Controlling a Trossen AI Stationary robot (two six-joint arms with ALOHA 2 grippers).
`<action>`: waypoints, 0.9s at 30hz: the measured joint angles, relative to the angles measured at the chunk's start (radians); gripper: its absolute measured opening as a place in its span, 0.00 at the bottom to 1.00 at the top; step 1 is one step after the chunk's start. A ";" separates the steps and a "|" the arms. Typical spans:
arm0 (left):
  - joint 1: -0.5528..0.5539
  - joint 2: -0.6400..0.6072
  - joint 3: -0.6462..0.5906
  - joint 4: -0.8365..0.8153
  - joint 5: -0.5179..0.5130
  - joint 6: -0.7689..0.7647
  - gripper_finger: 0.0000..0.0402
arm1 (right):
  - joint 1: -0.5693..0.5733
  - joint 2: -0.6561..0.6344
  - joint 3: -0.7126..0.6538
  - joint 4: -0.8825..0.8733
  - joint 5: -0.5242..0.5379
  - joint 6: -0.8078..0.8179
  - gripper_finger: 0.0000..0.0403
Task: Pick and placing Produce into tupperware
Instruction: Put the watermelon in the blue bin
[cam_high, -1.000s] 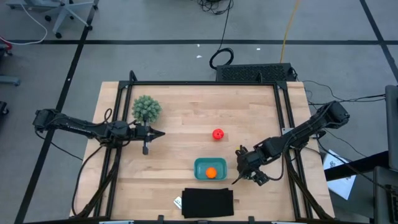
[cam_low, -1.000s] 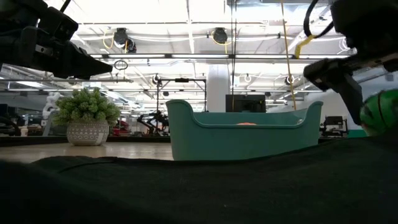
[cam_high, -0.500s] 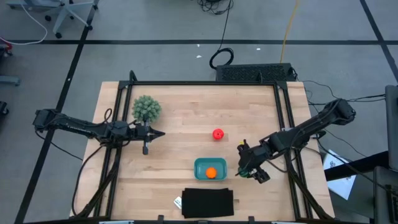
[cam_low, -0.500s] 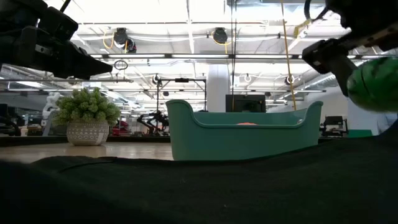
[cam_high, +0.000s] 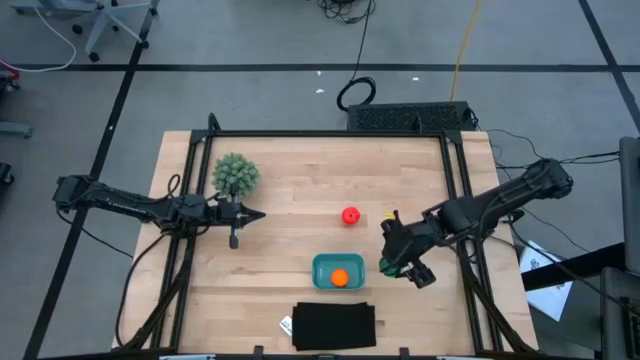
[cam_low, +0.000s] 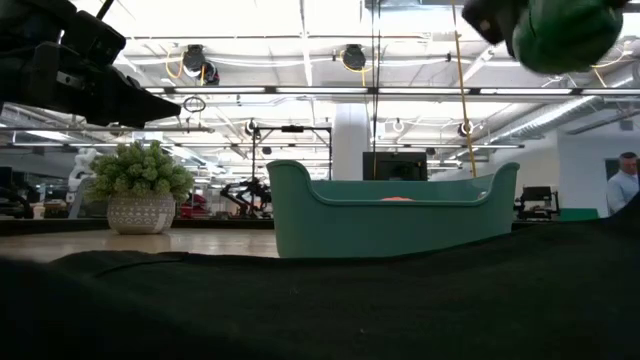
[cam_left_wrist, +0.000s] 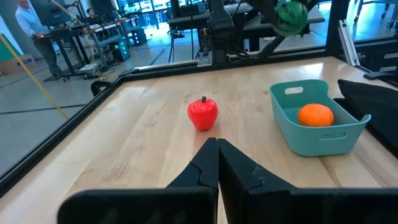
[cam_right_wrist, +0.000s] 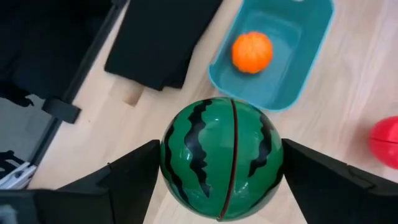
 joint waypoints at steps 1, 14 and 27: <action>0.000 0.000 0.000 0.000 0.000 0.000 0.00 | 0.000 0.000 0.019 -0.017 0.004 -0.002 0.79; 0.000 0.000 0.000 0.000 0.000 0.000 0.00 | -0.014 0.000 0.168 -0.135 0.075 -0.004 0.79; 0.000 0.000 0.000 0.000 0.000 0.000 0.00 | -0.055 0.030 0.168 -0.114 0.072 0.066 0.79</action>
